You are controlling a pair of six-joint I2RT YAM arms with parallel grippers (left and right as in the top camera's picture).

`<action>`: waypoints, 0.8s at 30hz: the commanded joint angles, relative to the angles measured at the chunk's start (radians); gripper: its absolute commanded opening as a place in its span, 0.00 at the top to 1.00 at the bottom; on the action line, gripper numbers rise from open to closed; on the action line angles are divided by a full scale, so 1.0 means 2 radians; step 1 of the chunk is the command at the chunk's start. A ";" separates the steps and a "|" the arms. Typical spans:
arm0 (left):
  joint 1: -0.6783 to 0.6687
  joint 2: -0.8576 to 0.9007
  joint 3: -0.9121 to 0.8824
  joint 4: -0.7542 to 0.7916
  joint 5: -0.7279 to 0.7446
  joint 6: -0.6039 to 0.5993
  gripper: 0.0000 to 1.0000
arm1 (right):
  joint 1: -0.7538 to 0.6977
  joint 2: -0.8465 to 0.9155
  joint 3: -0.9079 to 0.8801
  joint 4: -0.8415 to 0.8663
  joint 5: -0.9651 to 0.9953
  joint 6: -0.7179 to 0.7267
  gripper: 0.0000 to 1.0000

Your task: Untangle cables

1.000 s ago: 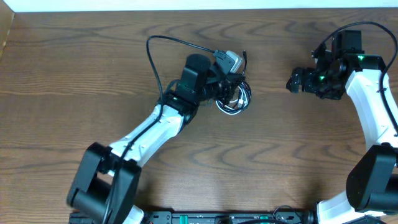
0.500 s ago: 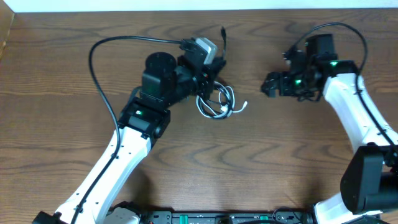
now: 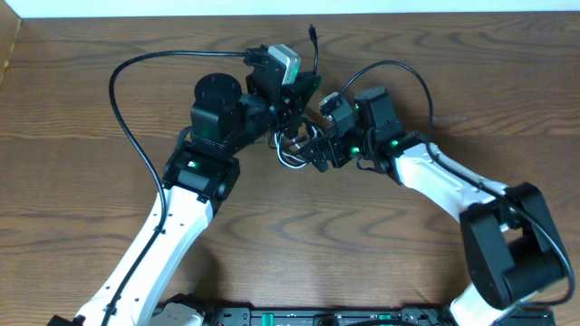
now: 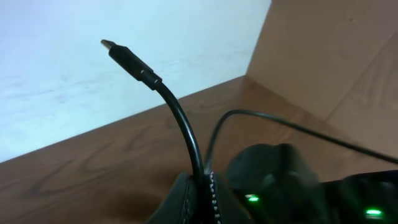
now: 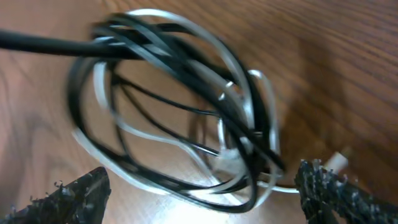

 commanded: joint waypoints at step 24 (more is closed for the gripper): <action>0.002 0.036 0.012 -0.093 -0.035 -0.006 0.16 | -0.167 -0.200 -0.002 -0.084 -0.021 0.026 0.99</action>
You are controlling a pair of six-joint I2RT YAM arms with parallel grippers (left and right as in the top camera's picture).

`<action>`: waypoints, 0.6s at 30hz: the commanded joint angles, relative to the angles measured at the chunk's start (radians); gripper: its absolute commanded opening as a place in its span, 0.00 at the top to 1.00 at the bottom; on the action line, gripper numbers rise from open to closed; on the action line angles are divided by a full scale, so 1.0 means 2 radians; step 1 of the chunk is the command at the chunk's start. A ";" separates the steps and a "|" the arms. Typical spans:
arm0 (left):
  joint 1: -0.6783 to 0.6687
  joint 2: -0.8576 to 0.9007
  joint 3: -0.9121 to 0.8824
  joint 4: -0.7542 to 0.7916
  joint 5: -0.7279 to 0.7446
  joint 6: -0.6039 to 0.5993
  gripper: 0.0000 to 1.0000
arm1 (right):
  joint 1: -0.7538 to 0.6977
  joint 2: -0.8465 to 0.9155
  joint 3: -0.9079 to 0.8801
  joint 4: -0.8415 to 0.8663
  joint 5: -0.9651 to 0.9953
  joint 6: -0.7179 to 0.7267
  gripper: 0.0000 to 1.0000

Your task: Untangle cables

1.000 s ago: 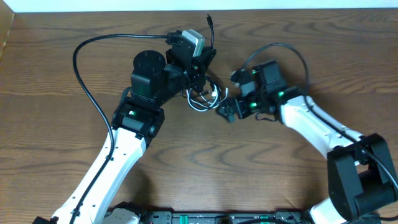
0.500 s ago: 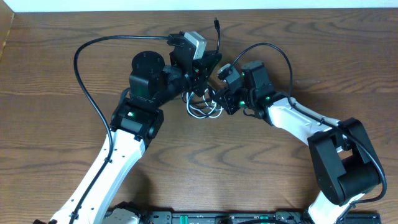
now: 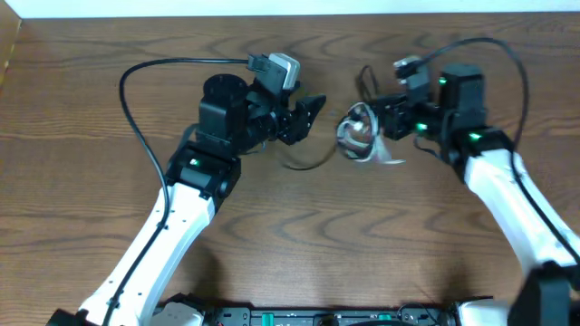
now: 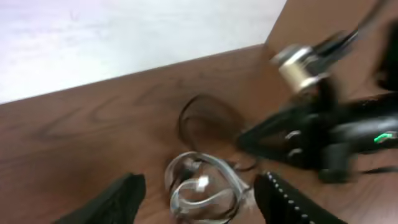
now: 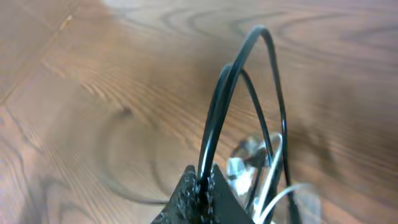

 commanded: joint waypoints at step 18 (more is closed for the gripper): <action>-0.051 0.209 0.009 0.002 0.145 0.025 0.07 | -0.042 -0.085 -0.001 -0.049 0.008 0.022 0.99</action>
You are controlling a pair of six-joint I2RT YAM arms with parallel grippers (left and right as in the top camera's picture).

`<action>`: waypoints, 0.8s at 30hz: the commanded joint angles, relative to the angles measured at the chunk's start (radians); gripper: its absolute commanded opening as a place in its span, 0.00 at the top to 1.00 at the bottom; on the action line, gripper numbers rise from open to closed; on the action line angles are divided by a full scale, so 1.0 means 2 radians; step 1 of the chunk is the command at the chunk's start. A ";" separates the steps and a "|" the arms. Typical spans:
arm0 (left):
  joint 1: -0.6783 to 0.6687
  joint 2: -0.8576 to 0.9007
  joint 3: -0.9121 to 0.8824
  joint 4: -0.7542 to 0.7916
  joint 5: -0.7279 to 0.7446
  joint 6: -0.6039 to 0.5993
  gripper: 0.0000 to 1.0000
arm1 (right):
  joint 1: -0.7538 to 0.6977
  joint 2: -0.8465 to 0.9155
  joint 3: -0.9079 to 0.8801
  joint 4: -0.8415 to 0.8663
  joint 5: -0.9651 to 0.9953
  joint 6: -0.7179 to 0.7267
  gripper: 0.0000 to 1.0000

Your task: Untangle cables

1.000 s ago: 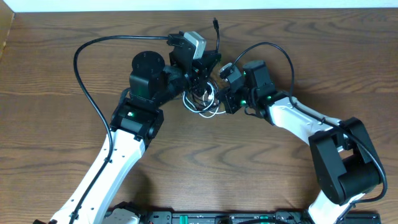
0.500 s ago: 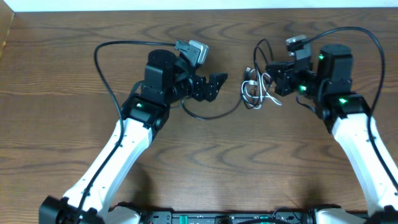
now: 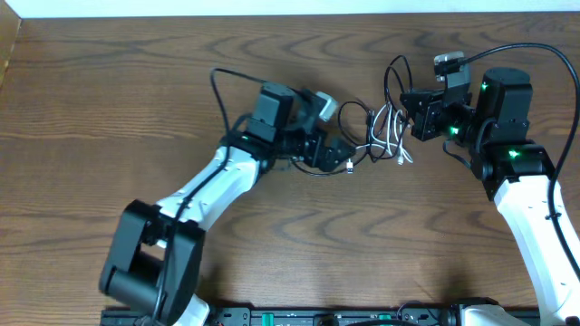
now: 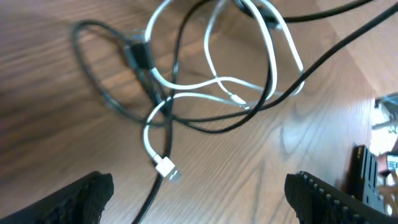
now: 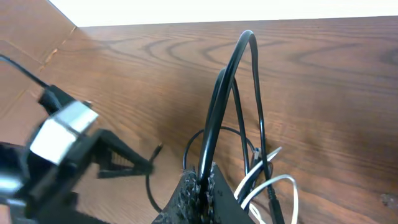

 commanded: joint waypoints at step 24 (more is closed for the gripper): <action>-0.067 0.084 0.009 0.151 0.006 0.013 0.24 | -0.001 -0.005 -0.001 0.004 -0.085 0.034 0.99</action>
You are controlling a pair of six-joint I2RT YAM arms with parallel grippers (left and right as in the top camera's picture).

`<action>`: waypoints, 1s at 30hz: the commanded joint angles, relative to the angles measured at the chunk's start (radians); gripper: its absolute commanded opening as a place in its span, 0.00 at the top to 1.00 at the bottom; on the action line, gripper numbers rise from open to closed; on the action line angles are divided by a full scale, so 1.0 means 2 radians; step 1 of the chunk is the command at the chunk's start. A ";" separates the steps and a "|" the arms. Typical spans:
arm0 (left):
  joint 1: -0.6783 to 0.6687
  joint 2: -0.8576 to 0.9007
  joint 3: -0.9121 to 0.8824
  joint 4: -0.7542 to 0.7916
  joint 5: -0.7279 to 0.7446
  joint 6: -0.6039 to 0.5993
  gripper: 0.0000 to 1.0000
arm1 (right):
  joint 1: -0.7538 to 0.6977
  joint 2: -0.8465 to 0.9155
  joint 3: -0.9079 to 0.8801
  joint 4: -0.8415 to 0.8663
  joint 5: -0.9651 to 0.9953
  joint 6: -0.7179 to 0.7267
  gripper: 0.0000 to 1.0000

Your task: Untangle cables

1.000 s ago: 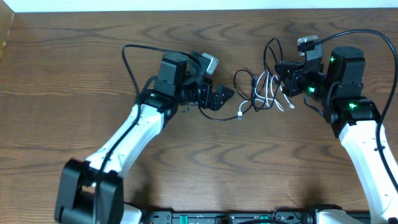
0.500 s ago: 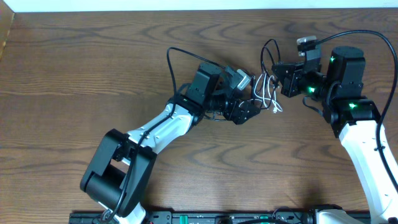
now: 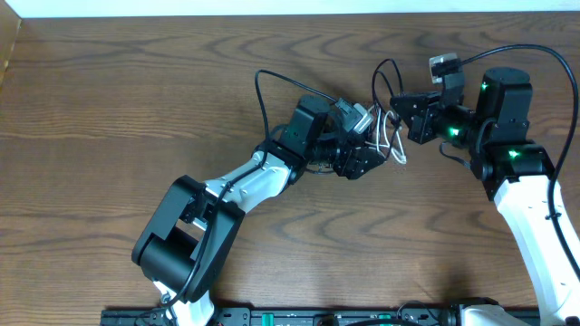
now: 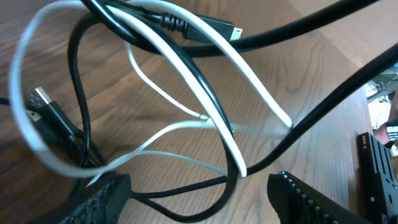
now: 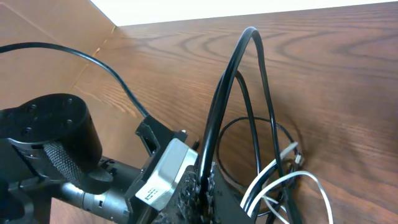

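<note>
A tangle of black and white cables (image 3: pixel 385 138) lies on the wooden table right of centre. My right gripper (image 3: pixel 408 120) is shut on a black cable (image 5: pixel 231 81), whose loop stands up from the fingers (image 5: pixel 200 180). My left gripper (image 3: pixel 364 163) is open at the tangle's left edge. In the left wrist view its jaws stand wide apart at the bottom corners, gripper (image 4: pixel 199 202), with a black strand (image 4: pixel 205 93), a white cable (image 4: pixel 249 93) and a plug (image 4: pixel 45 104) lying between and beyond them.
The left arm (image 3: pixel 236 186) reaches in from the bottom left, the right arm (image 3: pixel 526 190) from the right. Each wrist's own lead arches up behind it, one lead (image 3: pixel 263 86) and the other lead (image 3: pixel 544 50). A brown board (image 5: pixel 37 25) lines the table's left side.
My left gripper has moved right, closer into the tangle, and is still open. The right gripper stays shut on the black cable at about the same place.
At first my left gripper was shut on a black cable near its plug while the right stood open over the bundle. Then the left was open and the right held a black strand, the bundle lying farther right. The left has since come up to the bundle, open.
</note>
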 commanded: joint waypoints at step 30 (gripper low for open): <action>0.059 0.003 0.007 0.003 0.067 -0.010 0.92 | -0.002 -0.005 -0.001 -0.010 0.070 0.015 0.99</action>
